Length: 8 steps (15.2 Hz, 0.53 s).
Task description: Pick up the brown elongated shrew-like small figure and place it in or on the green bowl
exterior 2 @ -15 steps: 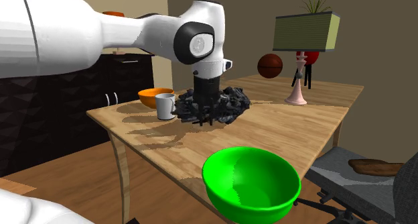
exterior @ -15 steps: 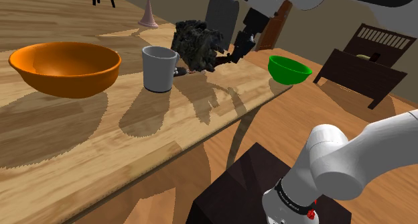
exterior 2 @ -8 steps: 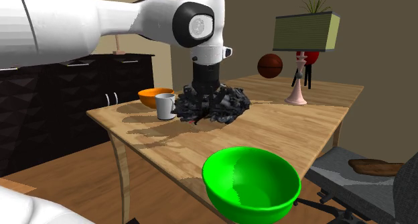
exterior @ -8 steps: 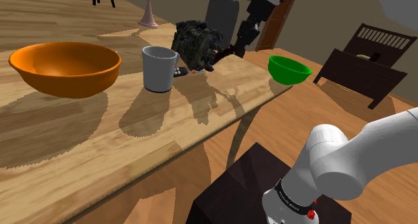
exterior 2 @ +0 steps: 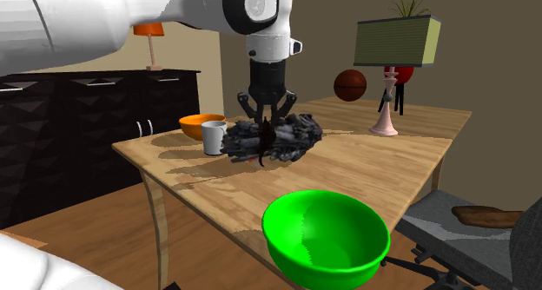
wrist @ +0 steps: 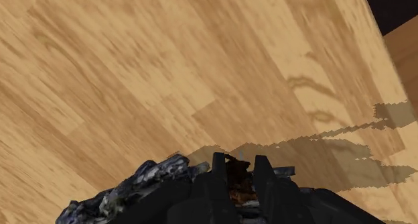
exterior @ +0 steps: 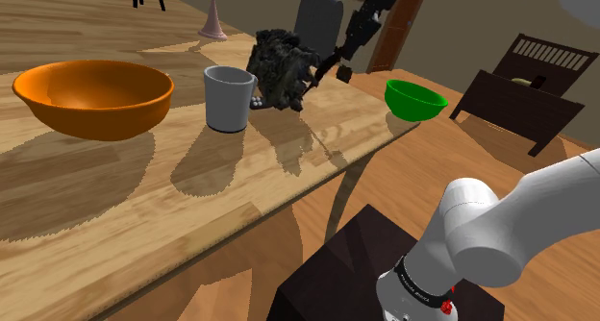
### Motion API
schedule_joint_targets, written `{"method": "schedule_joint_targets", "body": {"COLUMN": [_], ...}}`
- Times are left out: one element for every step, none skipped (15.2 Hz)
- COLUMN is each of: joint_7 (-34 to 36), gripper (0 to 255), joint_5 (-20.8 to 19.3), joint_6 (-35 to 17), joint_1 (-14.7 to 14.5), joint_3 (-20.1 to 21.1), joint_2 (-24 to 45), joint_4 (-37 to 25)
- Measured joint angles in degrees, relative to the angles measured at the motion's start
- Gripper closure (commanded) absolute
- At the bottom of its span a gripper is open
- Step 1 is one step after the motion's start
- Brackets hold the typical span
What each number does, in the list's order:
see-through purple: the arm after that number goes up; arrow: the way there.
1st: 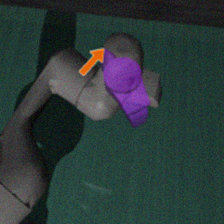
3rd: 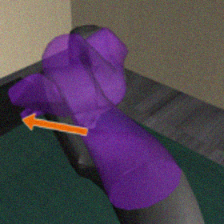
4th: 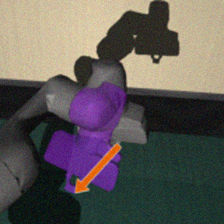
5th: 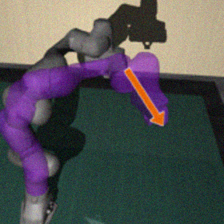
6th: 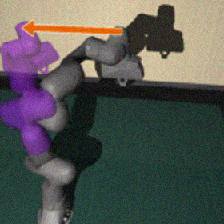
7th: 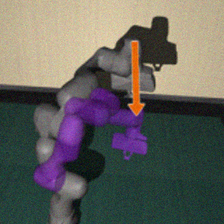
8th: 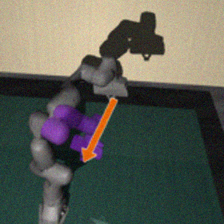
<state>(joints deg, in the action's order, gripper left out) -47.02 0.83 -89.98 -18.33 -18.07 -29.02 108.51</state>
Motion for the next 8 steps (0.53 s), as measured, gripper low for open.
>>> {"method": "schedule_joint_targets", "body": {"joint_7": [-0.1,0.0,-0.4,-1.3,-2.4,-3.3,-4.2,-5.2], "gripper": [255,255,255,255,255,255,255,255], "joint_5": [0.1,0.2,0.0,-0.3,-0.8,-1.2,-1.6,-2.1], "joint_6": [0.7,1.1,1.7,2.3,2.7,3.4,3.7,4.1], "joint_1": [-0.1,-0.1,0.0,0.3,0.7,1.1,1.5,1.9], "joint_3": [-0.1,-0.1,-0.4,-1.0,-1.9,-2.6,-3.2,-3.9], "joint_2": [0.4,0.7,0.4,-0.1,-0.8,-1.7,-2.4,-3.3], "joint_4": [-1.2,-1.8,-2.1,-2.2,-1.8,-1.6,-1.2,-0.7]}}
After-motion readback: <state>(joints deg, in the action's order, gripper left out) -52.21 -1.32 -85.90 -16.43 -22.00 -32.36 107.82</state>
